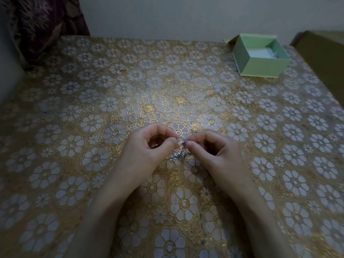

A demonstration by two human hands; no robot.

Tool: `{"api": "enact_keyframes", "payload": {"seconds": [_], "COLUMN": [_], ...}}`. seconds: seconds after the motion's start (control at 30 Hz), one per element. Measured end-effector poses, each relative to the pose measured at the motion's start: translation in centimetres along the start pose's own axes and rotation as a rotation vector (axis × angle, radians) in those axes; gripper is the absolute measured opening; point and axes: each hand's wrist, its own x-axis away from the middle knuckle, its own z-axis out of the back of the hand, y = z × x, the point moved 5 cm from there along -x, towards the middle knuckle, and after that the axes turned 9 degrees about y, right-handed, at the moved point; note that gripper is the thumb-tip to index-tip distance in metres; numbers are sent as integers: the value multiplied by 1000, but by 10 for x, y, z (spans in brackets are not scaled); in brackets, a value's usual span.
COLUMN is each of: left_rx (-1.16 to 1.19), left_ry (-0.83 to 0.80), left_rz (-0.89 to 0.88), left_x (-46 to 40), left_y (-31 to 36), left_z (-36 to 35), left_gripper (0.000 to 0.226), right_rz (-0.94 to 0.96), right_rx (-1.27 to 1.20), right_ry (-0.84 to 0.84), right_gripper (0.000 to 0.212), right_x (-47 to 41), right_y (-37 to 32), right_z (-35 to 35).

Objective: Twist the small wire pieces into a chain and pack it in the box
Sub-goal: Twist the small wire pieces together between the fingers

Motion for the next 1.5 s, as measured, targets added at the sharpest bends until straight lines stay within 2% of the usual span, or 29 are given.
{"api": "enact_keyframes", "payload": {"seconds": [0.13, 0.23, 0.4, 0.53, 0.63, 0.87, 0.93, 1.07, 1.23, 1.5], "left_rx": [45, 223, 372, 260, 163, 44, 61, 3, -115, -190], "left_ry": [46, 122, 161, 121, 60, -16, -57, -121, -198, -136], "left_rz": [14, 78, 158, 107, 90, -17, -82, -217, -210, -184], "left_x": [-1, -3, -7, -6, -5, -2, -1, 2, 4, 5], "left_y": [1, -1, -13, -14, -12, -7, -1, 4, -3, -7], "left_z": [1, 4, 7, 6, 1, -3, -5, -8, -16, -18], "left_gripper": [13, 17, 21, 15, 26, 18, 13, 29, 41, 25], "right_rz": [6, 9, -150, -301, -352, -446, -448, -442, -395, -224], "right_rx": [66, 60, -265, -694, -922, -1107, -1104, -1028, -900, -763], "right_ry": [-15, -18, 22, -9, -71, -77, -45, 4, -10, -81], "right_gripper": [8, 10, 7, 5, 22, 13, 13, 15, 20, 8], "right_x": [0, 0, -1, -5, -6, -6, -6, -4, -3, -2], "right_y": [1, 0, 3, 8, 6, 6, 5, 3, -1, -1], "right_z": [-1, -1, 5, 8, 8, 8, 10, 14, 14, 9]}}
